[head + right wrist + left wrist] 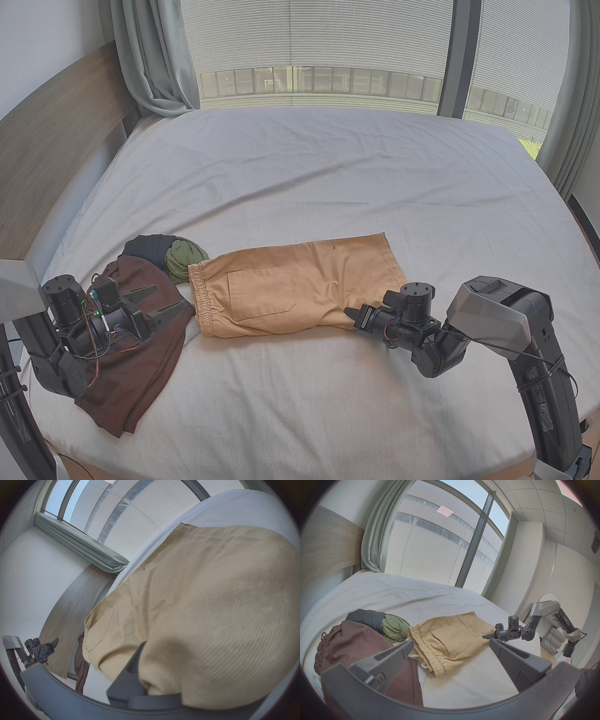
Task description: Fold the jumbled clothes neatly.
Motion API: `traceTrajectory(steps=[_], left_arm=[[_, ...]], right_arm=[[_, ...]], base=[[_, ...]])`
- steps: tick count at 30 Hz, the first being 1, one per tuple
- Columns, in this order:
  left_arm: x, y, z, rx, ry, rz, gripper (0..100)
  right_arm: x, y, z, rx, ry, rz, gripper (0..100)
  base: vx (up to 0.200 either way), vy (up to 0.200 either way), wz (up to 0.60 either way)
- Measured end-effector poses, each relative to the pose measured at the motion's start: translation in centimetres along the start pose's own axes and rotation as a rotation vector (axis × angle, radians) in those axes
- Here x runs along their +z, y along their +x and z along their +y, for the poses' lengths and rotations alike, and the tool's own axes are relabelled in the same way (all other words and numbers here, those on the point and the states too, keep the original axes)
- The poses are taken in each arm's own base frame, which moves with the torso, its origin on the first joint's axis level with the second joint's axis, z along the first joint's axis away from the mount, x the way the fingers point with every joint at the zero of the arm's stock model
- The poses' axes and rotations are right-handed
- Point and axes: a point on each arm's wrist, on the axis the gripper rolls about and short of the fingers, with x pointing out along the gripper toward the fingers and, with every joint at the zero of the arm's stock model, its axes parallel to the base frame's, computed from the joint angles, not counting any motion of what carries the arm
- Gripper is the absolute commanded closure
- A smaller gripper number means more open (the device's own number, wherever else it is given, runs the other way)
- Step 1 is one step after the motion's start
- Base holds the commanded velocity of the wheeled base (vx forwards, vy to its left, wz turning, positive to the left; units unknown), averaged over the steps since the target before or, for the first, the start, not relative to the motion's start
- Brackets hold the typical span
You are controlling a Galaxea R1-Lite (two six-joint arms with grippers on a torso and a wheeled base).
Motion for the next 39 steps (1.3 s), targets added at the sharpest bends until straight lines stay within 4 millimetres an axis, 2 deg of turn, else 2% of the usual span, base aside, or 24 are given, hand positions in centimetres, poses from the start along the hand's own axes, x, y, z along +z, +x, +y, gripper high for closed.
traceTrajectory(steps=[15, 27, 39], left_arm=[[-0.4, 0.1, 0.2, 0.003, -0.007, 0.01, 0], [-0.5, 0.1, 0.4, 0.007, -0.01, 0.01, 0], [-0.5, 0.0, 0.7, 0.016, -0.012, 0.007, 0]], right_arm=[[-1.1, -1.2, -0.2, -0.025, -0.03, 0.044, 100], [-2.7, -4.4, 0.0, -0.08, -0.105, 0.142, 100], [-3.7, -8.9, 1.0, -0.113, -0.135, 0.201, 100]], base=[[0.0, 0.0, 0.0], [0.0, 0.0, 0.0], [0.0, 0.0, 0.0]])
